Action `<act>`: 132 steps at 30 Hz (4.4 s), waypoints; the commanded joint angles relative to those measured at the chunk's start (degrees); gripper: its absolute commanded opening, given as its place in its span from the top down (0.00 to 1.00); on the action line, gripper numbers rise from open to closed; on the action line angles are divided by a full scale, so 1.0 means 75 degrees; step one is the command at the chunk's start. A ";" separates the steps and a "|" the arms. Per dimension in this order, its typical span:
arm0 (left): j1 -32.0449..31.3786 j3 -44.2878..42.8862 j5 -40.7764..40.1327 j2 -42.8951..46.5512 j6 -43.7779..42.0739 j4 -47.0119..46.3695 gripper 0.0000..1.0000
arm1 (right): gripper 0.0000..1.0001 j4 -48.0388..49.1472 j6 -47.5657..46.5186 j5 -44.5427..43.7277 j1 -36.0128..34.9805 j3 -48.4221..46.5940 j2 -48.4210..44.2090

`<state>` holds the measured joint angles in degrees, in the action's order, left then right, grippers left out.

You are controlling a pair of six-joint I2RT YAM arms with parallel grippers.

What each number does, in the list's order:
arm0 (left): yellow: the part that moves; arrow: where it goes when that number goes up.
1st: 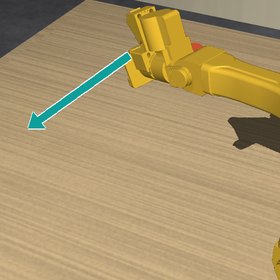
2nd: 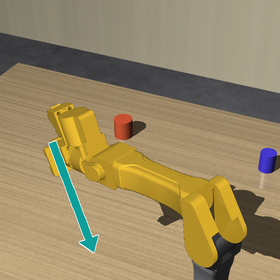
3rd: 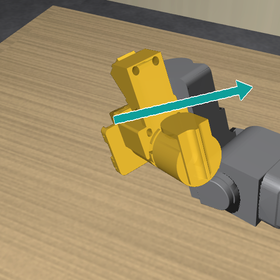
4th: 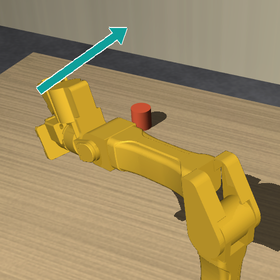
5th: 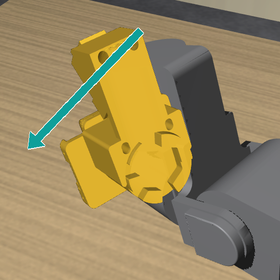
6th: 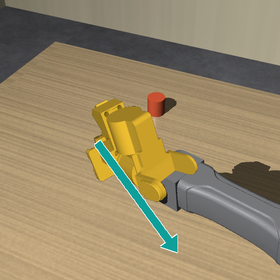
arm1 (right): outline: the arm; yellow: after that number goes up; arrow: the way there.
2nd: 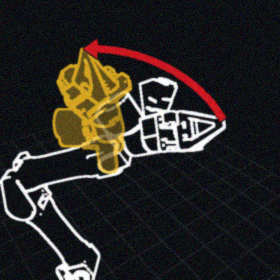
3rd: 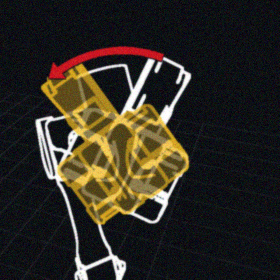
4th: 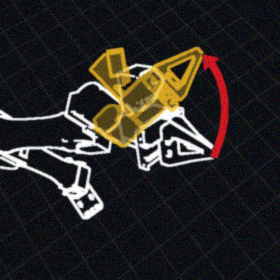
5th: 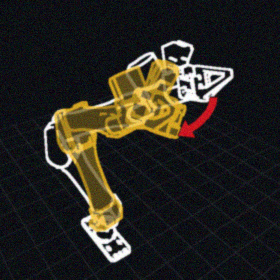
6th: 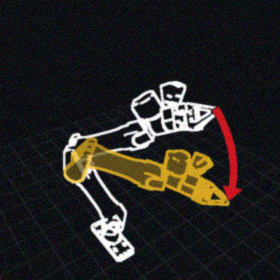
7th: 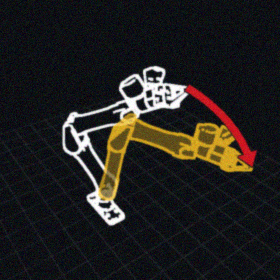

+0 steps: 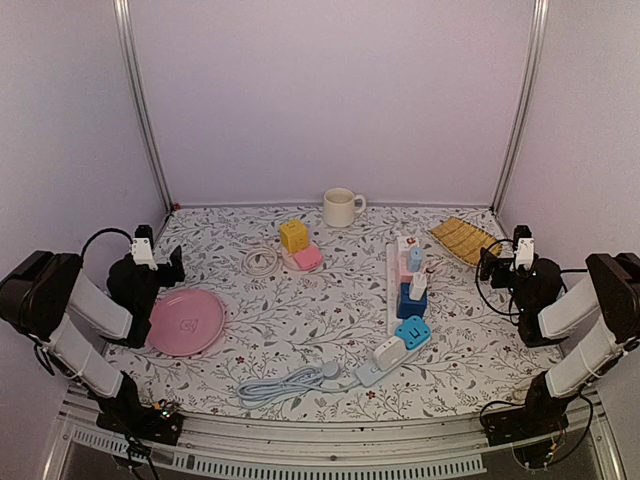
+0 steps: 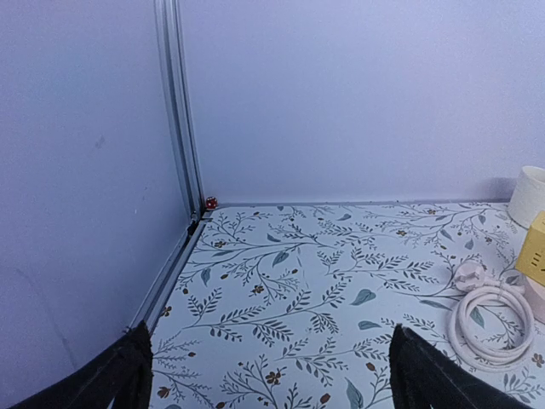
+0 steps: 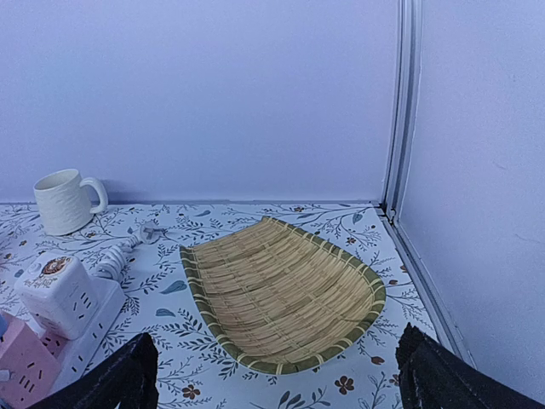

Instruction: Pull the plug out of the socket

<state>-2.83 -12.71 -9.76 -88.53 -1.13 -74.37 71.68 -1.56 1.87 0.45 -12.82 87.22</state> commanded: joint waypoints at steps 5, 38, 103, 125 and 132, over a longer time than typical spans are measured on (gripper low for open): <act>0.0077 -0.0096 -0.0141 -0.0061 -0.0106 -0.0269 0.03 | 0.01 0.0250 -0.0061 0.0032 0.0046 -0.0151 0.0095; -0.0758 -0.4550 0.1349 0.3462 0.3756 1.0237 0.03 | 0.01 -0.9576 0.3586 0.1322 -0.0626 -0.2868 -0.4790; -0.7466 -0.4512 -0.0267 0.0758 0.5582 1.0750 0.03 | 0.01 -1.2051 0.4725 -0.3075 -0.7659 -0.6432 -0.0295; -0.7249 -0.6051 0.1015 -0.0391 0.5419 0.9869 0.03 | 0.13 -1.3280 0.4788 -0.2966 -0.6156 -0.5317 -0.1797; -0.7005 -0.6172 0.1758 -0.0667 0.5871 0.9196 0.03 | 0.32 -1.2899 0.4709 -0.2889 -0.5921 -0.5576 -0.1021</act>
<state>-57.14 -57.52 -1.58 -92.36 40.77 -0.14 -27.44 34.57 -20.25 -44.53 -52.47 77.38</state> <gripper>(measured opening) 0.971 0.716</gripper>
